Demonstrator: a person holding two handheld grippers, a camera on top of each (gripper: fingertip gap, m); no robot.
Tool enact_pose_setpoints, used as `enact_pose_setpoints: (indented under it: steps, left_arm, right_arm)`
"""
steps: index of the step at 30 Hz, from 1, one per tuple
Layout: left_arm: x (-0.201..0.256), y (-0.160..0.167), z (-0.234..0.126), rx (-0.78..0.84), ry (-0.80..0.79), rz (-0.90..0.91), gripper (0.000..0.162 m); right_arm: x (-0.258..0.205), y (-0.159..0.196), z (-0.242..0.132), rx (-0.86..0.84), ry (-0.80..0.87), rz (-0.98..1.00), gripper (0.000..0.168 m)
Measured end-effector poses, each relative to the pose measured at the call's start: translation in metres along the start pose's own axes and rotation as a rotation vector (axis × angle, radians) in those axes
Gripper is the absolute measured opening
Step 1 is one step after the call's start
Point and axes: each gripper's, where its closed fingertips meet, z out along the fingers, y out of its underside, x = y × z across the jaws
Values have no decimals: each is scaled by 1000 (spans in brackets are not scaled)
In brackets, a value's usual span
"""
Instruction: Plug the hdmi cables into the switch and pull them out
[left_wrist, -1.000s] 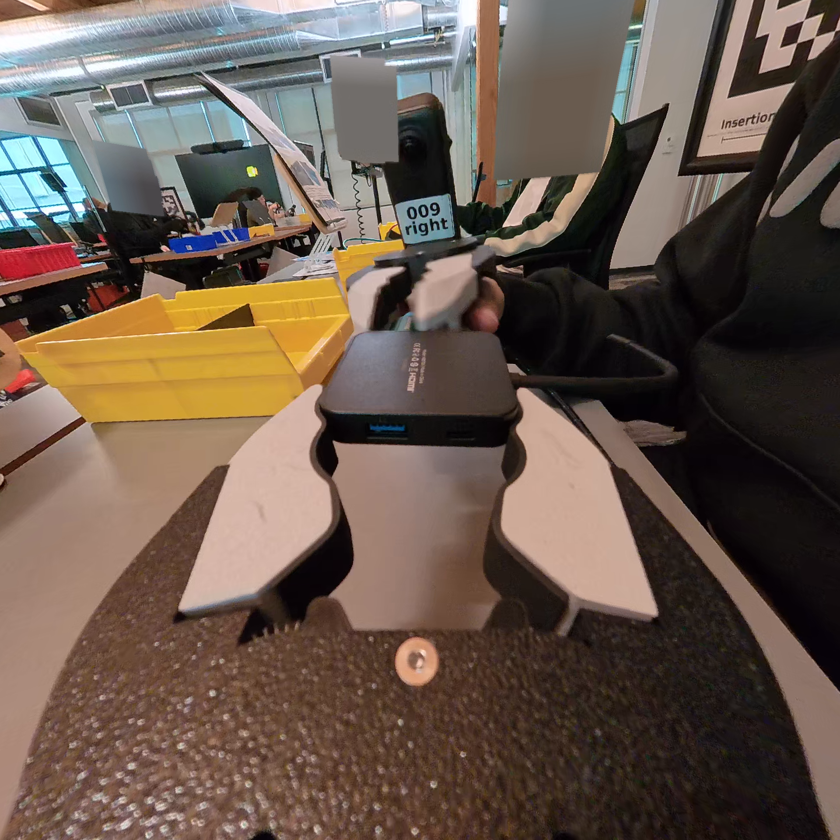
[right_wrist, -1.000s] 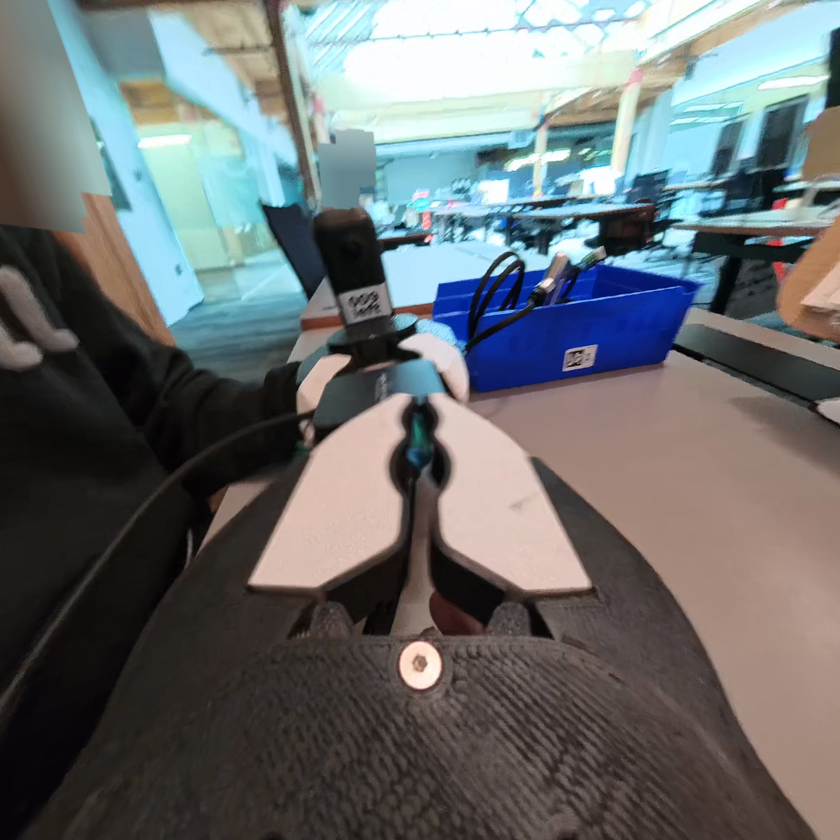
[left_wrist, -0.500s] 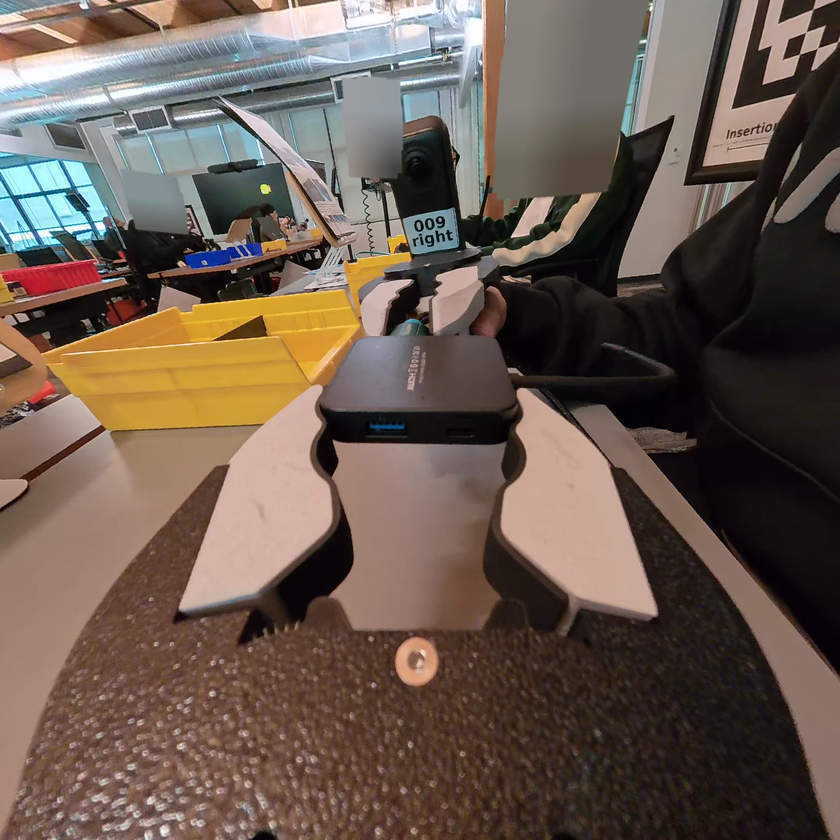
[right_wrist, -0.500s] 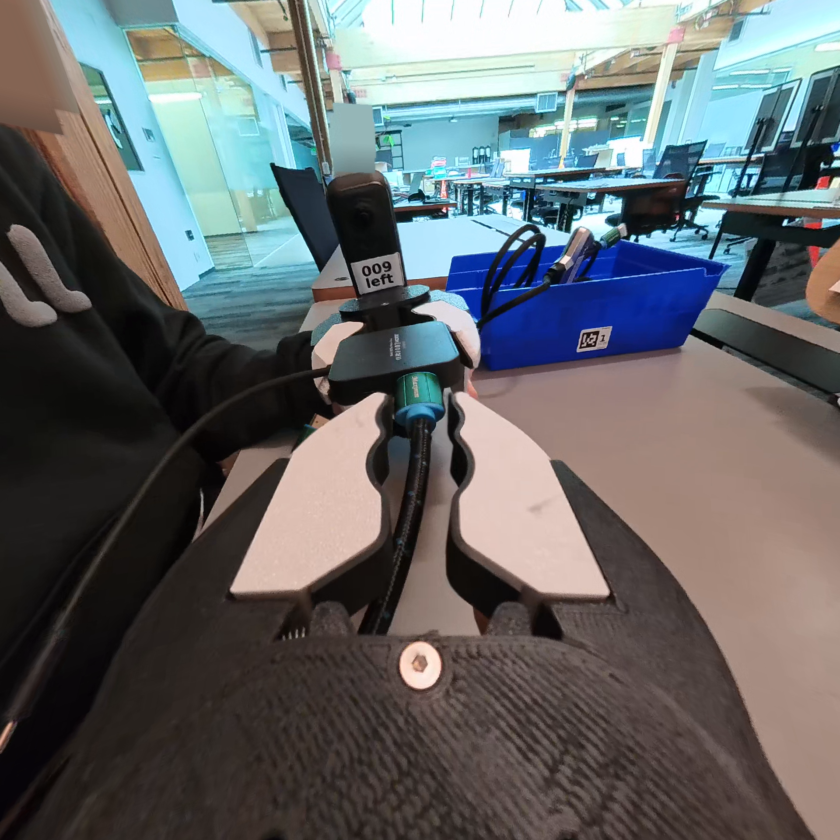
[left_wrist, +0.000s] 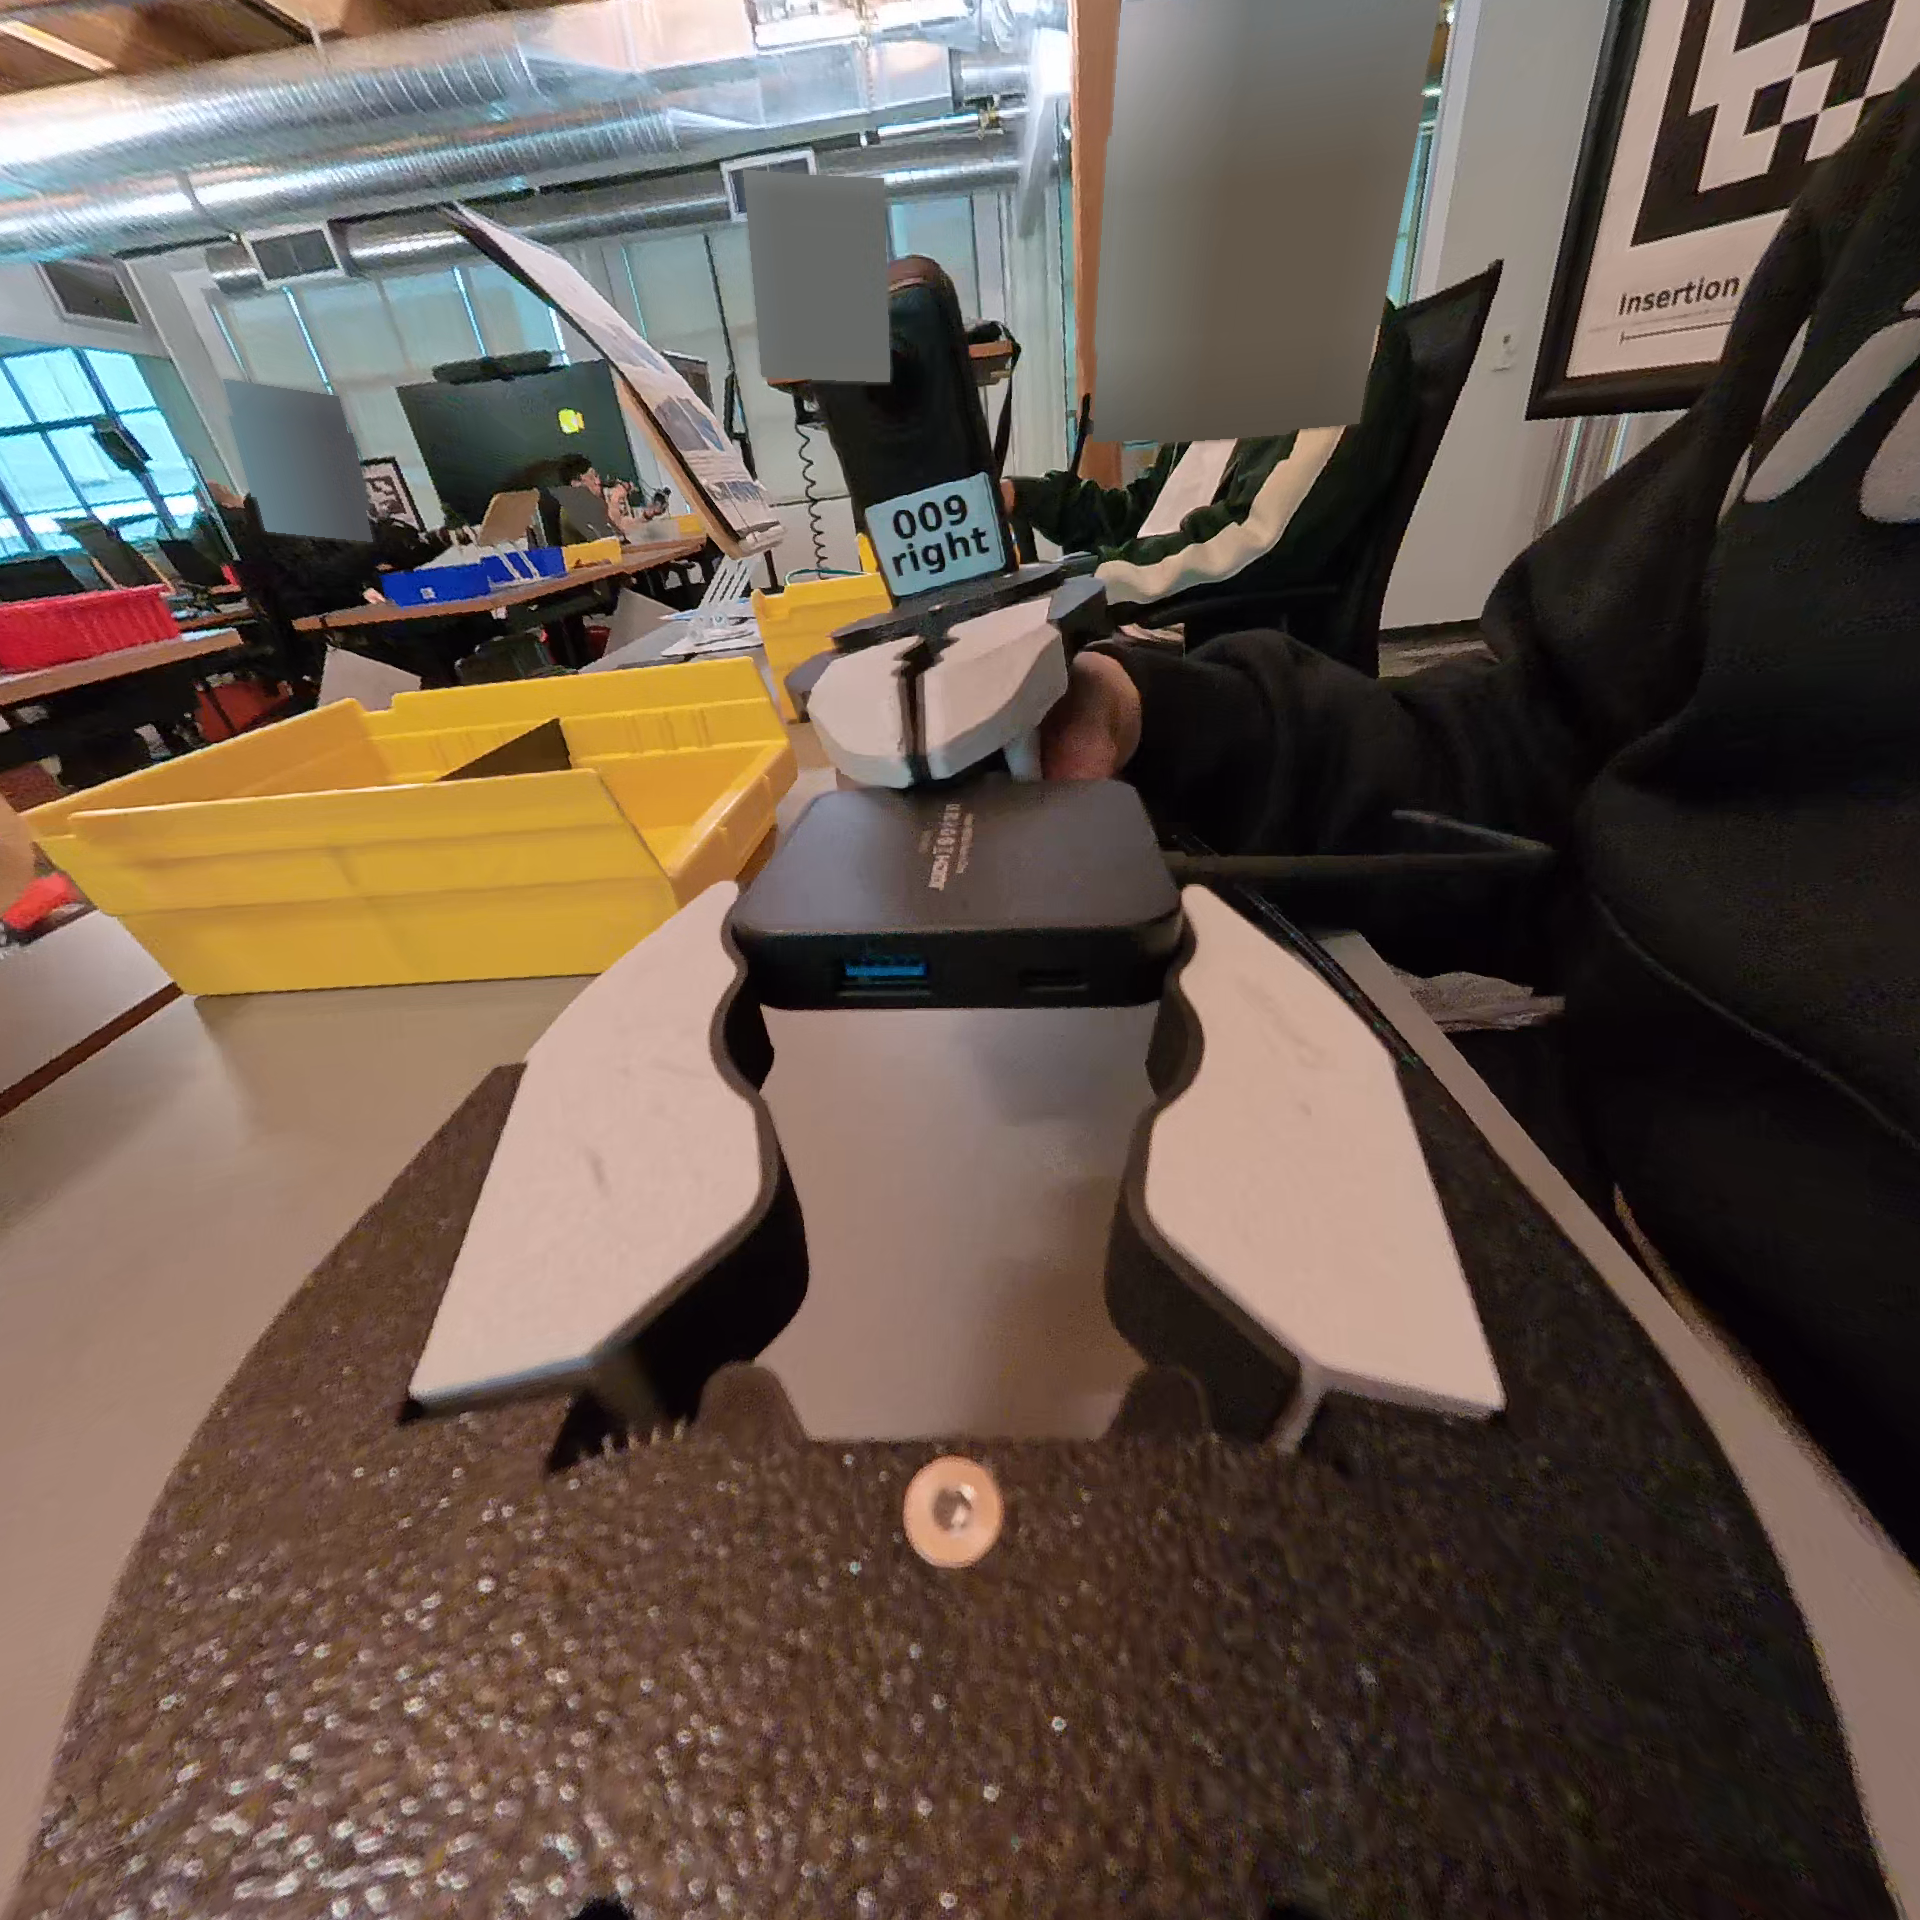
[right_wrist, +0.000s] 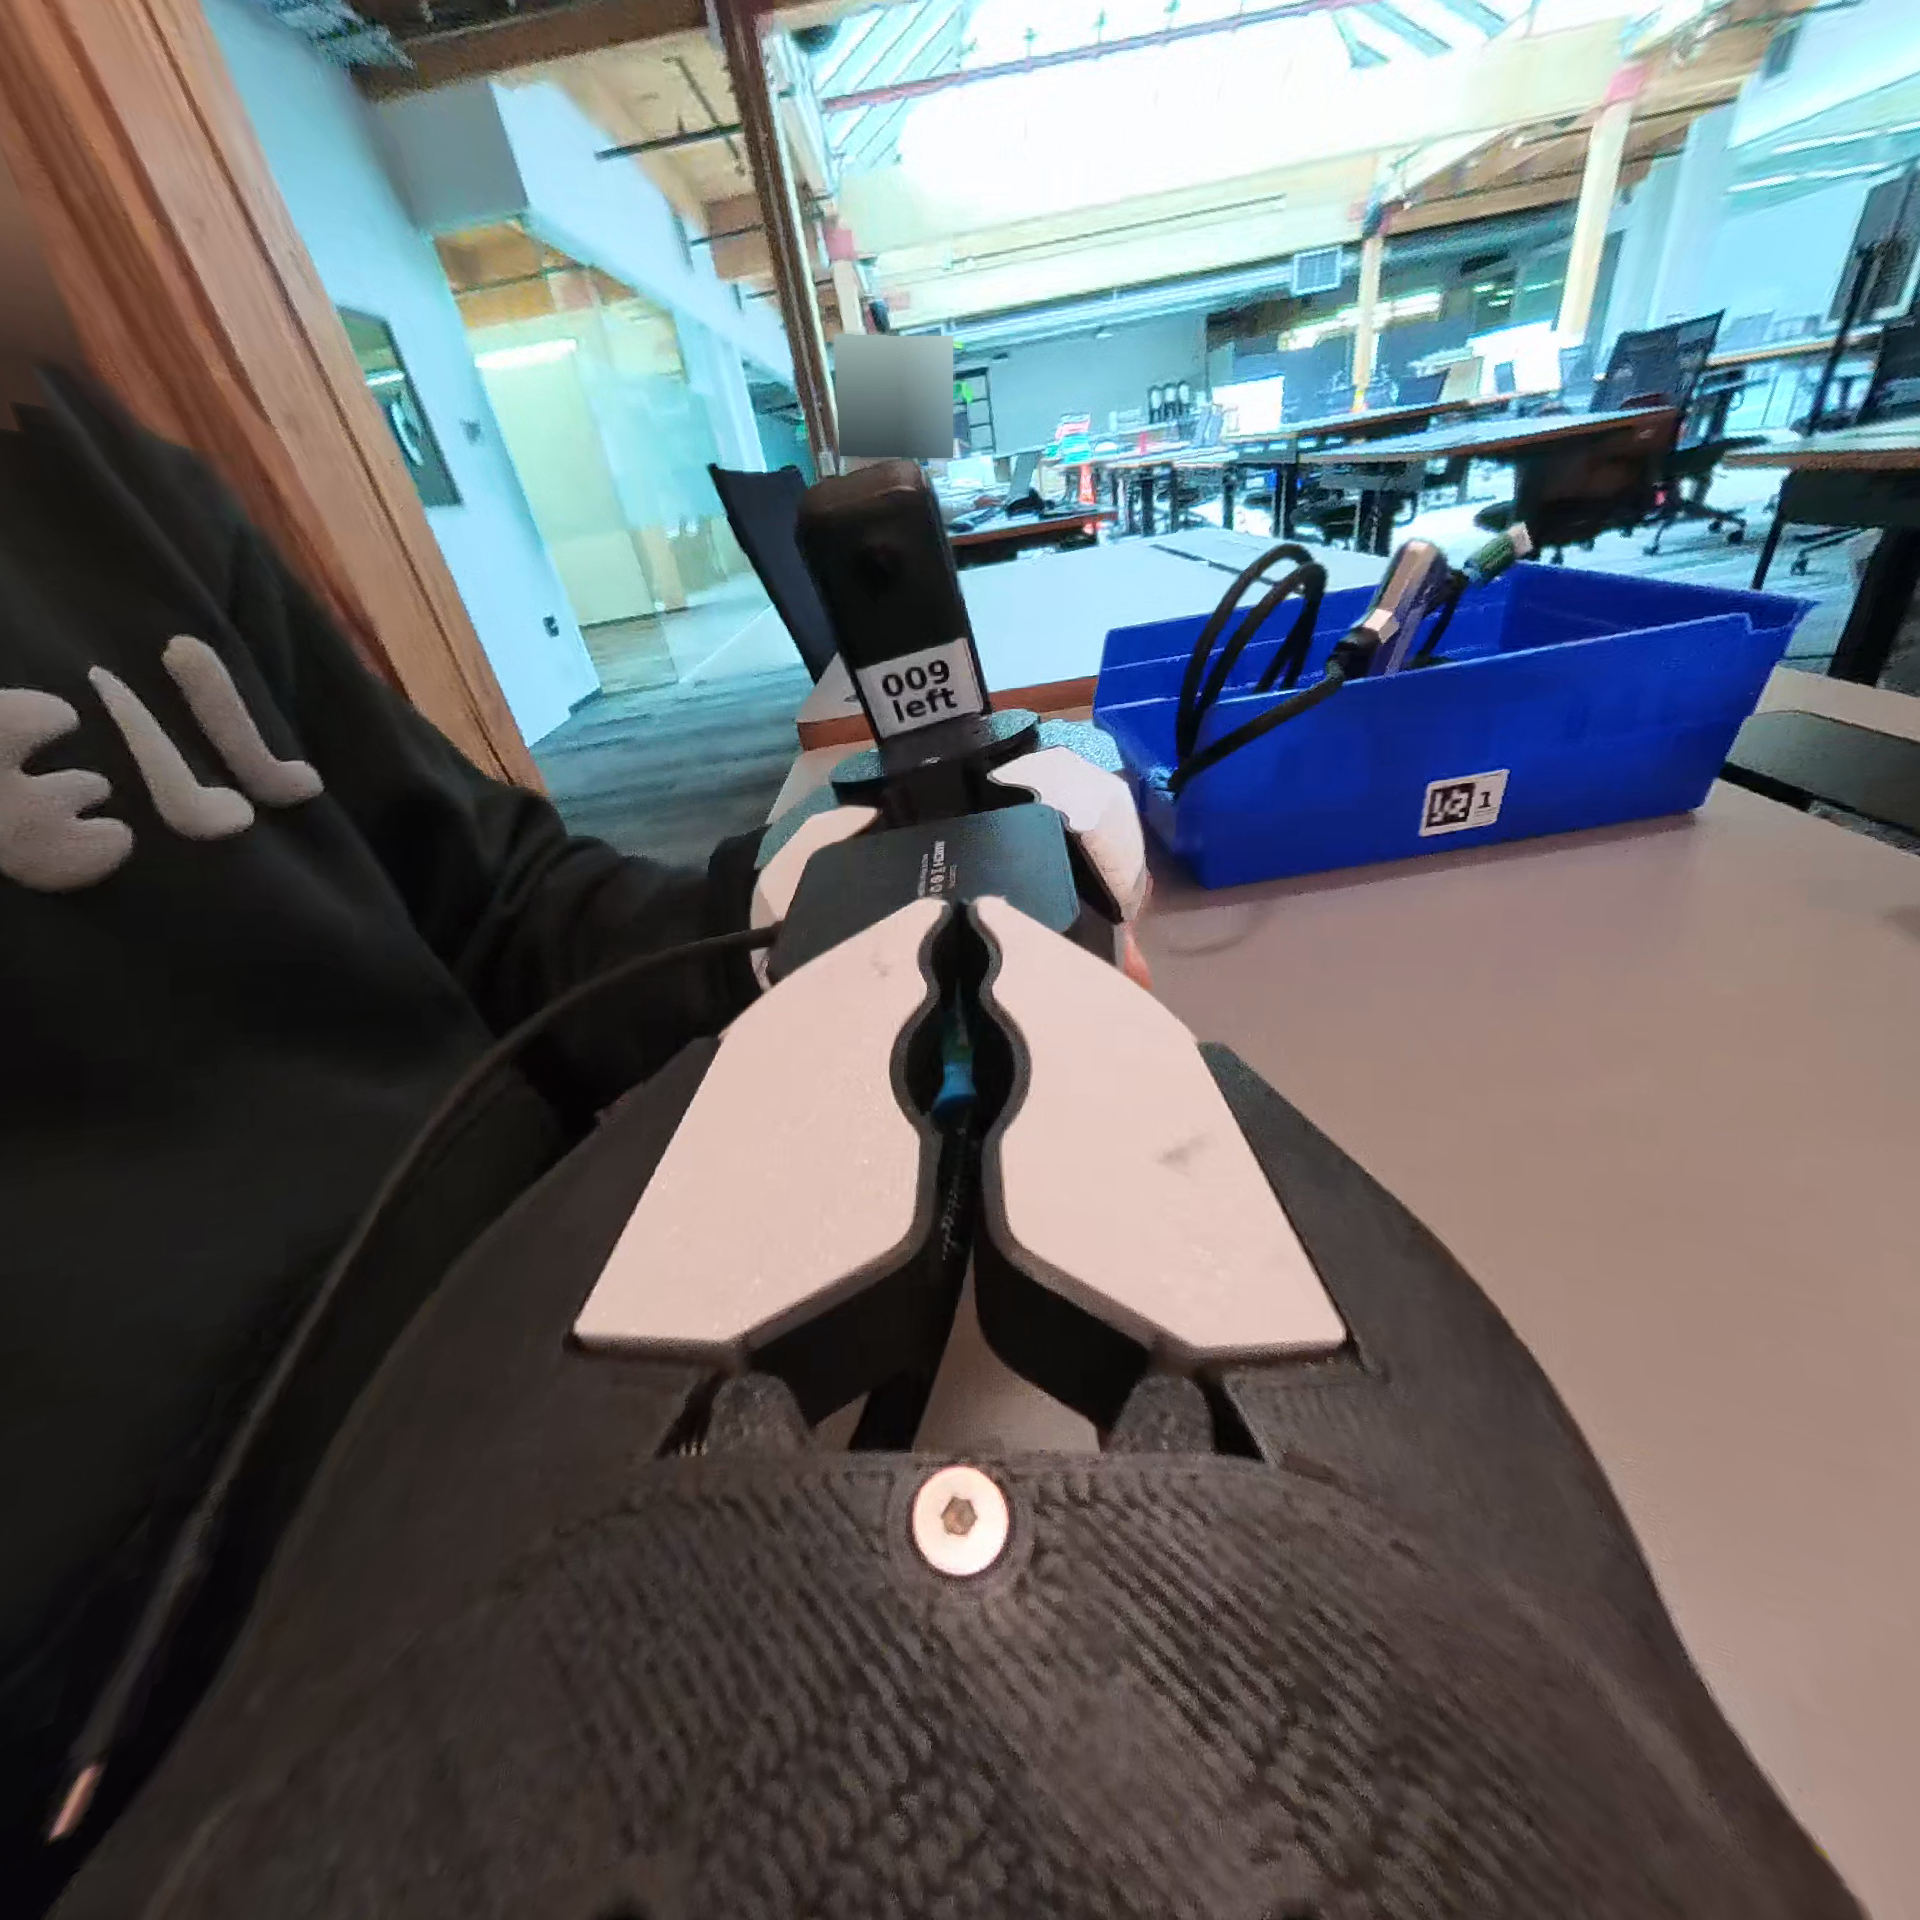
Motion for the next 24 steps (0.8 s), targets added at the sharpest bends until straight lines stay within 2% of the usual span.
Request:
enact_pose_setpoints:
  steps: [2,3,5,6,9,17,24]
  left_arm:
    - [0,-2,0,9,0,4,72]
    - [-2,-3,-1,15,-7,0,72]
    - [-6,-6,-5,38,-27,-6,71]
    - [-7,-6,-6,41,-28,-8,71]
    - [-7,-6,-6,50,-29,-6,71]
    - [-5,-3,-4,35,-23,-5,71]
    - [-5,-4,-5,46,-15,-16,71]
  right_arm:
    - [3,-2,-3,3,38,-27,2]
    - [9,-2,-6,2,84,-43,19]
    - [13,3,-10,-43,103,-74,39]
    - [7,5,-11,-51,65,-75,29]
    - [10,0,-8,-13,80,-56,21]
    - [13,14,-4,-85,101,-107,29]
    - [8,6,-1,-13,59,-55,22]
